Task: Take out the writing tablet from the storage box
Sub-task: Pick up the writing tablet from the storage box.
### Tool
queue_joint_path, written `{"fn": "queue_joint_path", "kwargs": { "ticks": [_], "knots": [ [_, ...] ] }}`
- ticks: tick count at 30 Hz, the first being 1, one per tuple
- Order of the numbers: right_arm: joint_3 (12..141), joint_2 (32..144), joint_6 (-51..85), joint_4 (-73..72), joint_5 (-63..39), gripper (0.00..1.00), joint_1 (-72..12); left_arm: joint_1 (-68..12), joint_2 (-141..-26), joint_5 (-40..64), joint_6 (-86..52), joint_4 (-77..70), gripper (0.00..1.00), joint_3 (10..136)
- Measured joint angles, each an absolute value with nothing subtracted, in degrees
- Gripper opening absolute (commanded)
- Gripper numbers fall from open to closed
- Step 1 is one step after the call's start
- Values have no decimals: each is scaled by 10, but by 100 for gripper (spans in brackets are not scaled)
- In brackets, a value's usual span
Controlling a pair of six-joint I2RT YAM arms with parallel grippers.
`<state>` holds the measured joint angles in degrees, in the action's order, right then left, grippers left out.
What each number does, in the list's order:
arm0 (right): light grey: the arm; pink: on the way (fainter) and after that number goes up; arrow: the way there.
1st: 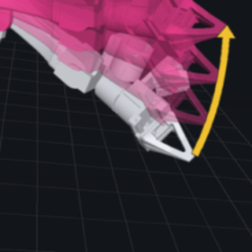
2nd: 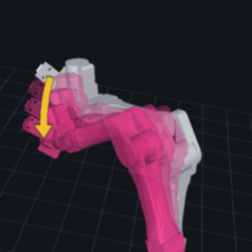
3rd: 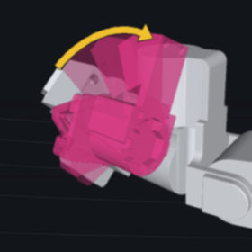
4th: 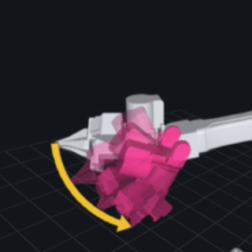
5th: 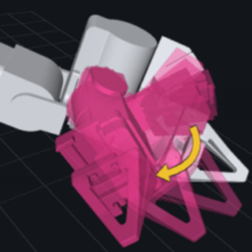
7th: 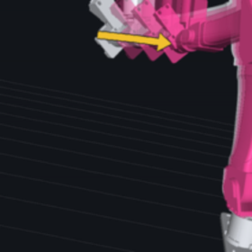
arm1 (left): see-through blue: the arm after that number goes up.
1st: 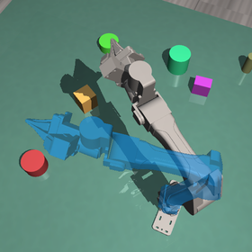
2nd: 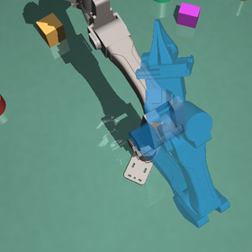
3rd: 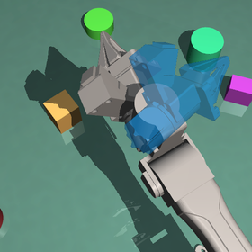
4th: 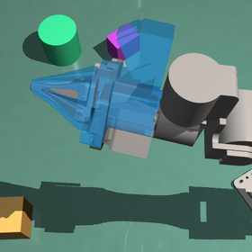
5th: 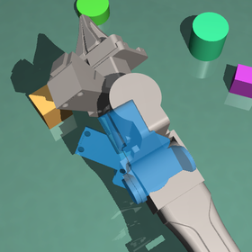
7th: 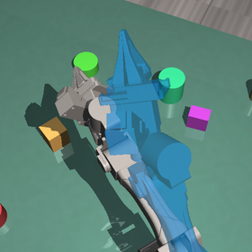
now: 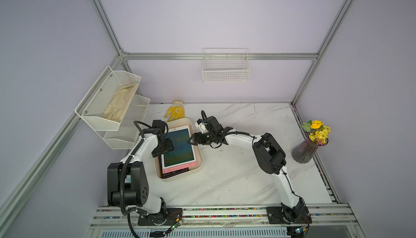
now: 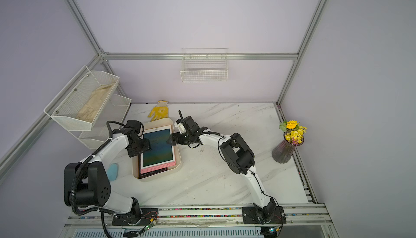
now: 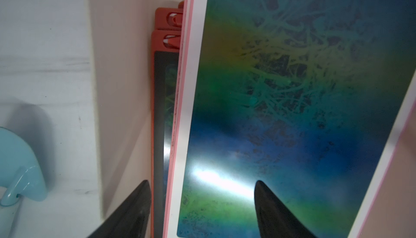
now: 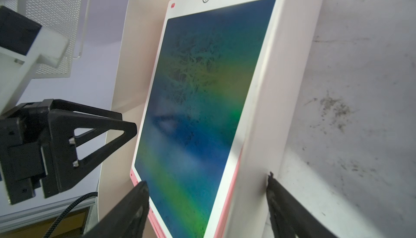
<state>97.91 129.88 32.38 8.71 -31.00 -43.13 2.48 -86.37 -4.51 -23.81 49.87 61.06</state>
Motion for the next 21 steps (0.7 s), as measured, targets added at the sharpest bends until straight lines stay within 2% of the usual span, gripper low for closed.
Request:
{"fn": "queue_joint_path", "kwargs": {
  "ticks": [21],
  "knots": [
    [979, 1299, 323, 86, -310, 83, -431, 25, -870, -34, -240, 465, 70, 601]
  ]
}}
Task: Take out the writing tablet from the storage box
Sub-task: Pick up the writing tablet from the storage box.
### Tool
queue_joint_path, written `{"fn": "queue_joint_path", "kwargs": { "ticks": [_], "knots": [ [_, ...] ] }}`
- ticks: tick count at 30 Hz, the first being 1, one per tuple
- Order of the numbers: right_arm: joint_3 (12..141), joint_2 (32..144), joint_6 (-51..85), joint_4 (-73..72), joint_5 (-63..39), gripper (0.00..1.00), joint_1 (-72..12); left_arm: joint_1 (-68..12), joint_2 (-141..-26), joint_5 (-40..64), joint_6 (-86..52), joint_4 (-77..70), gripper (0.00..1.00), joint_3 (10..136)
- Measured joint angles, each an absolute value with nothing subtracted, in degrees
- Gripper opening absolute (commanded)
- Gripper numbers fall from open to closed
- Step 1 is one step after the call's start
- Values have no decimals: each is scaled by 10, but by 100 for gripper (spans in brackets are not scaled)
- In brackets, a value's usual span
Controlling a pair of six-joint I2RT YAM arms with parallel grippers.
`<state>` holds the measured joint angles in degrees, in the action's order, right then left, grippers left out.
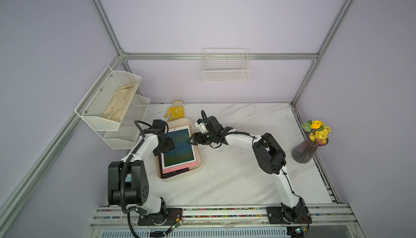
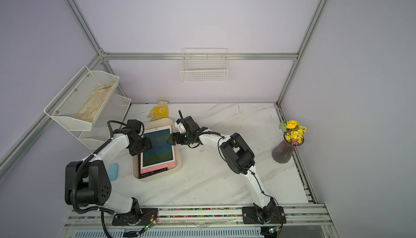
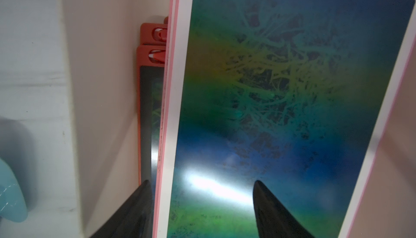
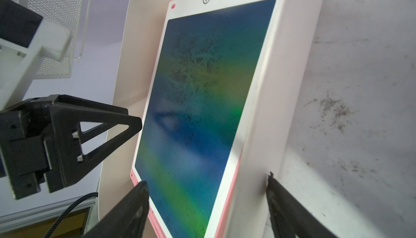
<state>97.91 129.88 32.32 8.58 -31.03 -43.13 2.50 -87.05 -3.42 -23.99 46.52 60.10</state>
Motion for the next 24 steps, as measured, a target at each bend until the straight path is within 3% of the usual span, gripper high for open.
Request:
{"fn": "queue_joint_path", "kwargs": {
  "ticks": [24],
  "knots": [
    [979, 1299, 320, 86, -315, 83, -430, 25, -880, -29, -244, 452, 67, 581]
  ]
}}
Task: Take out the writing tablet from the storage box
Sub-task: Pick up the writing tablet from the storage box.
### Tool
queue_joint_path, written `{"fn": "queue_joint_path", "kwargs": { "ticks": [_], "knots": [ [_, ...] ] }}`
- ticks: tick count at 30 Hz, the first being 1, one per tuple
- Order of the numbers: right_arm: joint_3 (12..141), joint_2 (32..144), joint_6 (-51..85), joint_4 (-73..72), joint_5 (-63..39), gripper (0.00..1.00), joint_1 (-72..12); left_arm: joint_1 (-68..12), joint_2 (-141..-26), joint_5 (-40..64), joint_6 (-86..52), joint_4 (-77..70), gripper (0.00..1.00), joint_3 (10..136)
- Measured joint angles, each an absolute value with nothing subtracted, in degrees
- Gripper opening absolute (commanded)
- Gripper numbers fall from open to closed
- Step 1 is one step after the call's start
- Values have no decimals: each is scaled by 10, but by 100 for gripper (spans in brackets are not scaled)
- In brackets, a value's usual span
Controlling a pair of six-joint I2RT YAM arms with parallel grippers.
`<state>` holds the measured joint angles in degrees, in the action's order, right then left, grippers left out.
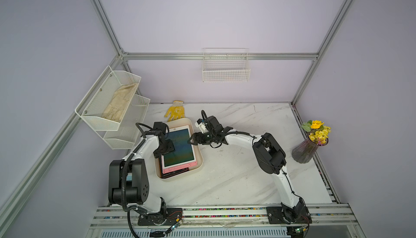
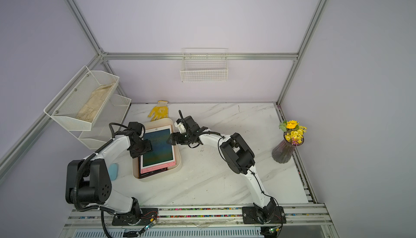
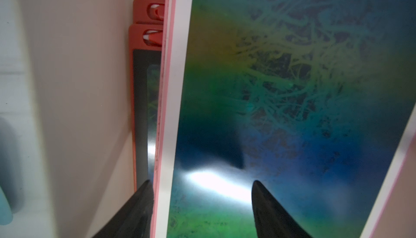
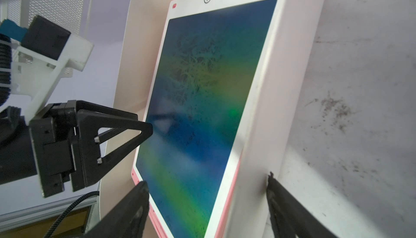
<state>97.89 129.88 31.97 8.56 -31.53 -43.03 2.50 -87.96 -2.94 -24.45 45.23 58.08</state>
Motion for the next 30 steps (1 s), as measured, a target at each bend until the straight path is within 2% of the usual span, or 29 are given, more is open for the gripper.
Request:
{"fn": "queue_joint_path", "kwargs": {
  "ticks": [22, 27, 30],
  "knots": [
    [979, 1299, 319, 86, -316, 82, -430, 22, -878, -34, -245, 444, 67, 571],
    [979, 1300, 320, 86, -314, 75, -429, 22, -878, -50, -249, 451, 67, 569],
    [979, 1301, 320, 86, -311, 65, -428, 22, -878, -58, -253, 454, 67, 565]
  ]
}}
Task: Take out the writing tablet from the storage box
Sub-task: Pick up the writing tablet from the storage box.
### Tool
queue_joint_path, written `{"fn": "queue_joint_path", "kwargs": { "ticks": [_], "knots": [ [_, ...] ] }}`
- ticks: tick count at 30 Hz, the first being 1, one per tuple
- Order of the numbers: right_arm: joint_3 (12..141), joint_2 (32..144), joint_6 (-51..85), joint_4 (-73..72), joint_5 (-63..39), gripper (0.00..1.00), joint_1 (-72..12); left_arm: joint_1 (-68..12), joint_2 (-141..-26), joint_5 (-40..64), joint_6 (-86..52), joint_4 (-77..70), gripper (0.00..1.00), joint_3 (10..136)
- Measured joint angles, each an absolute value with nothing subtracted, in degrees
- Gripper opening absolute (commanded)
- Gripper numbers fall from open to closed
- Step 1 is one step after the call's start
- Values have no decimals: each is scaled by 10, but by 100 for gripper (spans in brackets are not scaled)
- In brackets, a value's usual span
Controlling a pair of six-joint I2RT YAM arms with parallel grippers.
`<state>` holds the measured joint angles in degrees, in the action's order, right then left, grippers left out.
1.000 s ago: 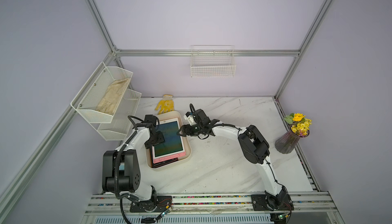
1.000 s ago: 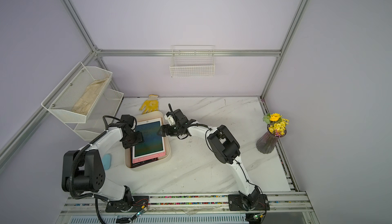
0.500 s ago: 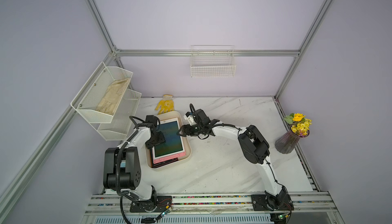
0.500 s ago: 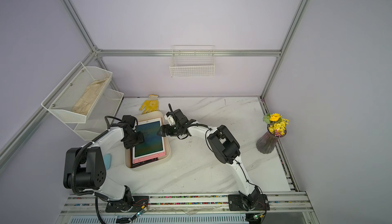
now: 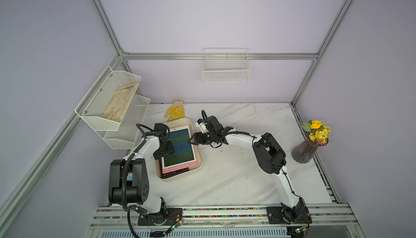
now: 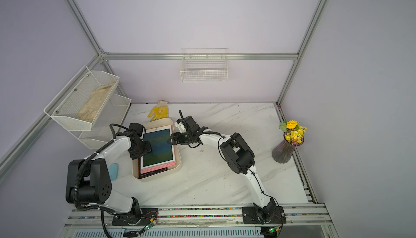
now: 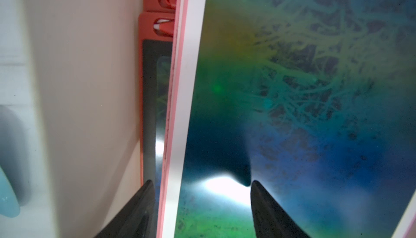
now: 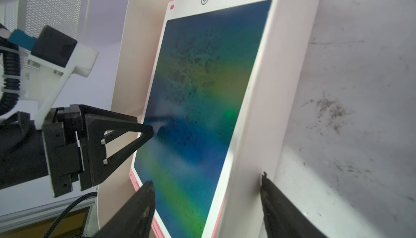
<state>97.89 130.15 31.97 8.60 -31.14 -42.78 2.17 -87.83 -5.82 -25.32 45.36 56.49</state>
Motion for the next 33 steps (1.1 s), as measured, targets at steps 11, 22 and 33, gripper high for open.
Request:
{"fn": "queue_joint_path", "kwargs": {
  "ticks": [11, 22, 33],
  "knots": [
    [979, 1322, 324, 69, -317, 30, -422, 22, -872, -65, -260, 457, 66, 563],
    [979, 1324, 328, 56, -321, 25, -421, 22, -875, -60, -260, 457, 68, 563],
    [960, 1324, 342, 14, -333, 25, -419, 25, -874, -90, -279, 479, 68, 563]
  ]
}}
